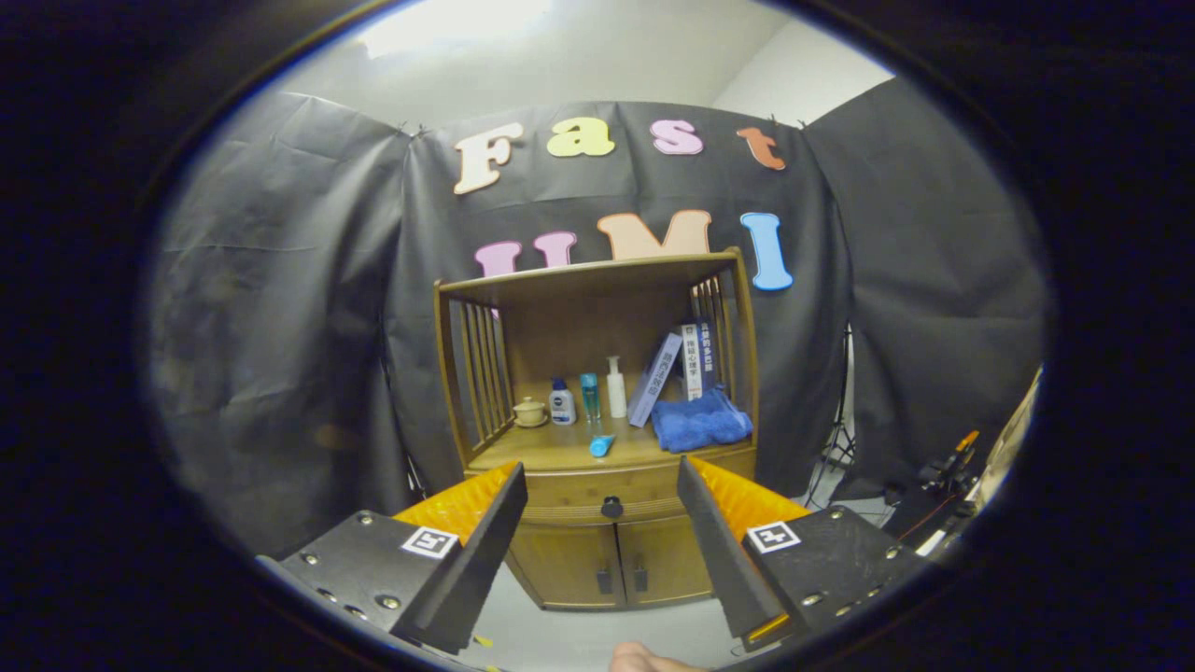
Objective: Pull open the drawer, take out the items inside it, and place them on the countertop above the cabinet.
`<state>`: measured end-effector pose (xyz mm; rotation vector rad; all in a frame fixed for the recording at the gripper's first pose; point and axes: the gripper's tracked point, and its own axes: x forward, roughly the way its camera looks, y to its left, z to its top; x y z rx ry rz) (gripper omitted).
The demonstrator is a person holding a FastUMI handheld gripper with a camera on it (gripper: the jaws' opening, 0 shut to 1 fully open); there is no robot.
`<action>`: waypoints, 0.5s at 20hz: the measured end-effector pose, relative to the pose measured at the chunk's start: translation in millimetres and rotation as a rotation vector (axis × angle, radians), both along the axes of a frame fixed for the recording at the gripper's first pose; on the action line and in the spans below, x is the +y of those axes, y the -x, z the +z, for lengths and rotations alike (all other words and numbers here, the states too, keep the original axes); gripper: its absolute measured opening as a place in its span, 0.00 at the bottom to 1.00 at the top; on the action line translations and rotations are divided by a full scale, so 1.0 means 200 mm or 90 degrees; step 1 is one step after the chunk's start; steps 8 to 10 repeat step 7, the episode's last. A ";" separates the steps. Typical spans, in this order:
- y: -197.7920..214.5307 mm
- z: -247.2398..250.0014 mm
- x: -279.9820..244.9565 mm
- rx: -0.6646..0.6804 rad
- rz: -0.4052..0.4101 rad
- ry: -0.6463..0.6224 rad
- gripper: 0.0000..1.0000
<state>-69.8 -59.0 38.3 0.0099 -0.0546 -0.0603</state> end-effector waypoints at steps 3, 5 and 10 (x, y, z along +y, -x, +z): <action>0.00 0.02 0.01 -0.009 0.002 -0.006 0.97; 0.01 0.03 0.02 -0.018 0.003 -0.010 0.97; 0.01 0.04 0.00 -0.026 -0.001 -0.009 0.96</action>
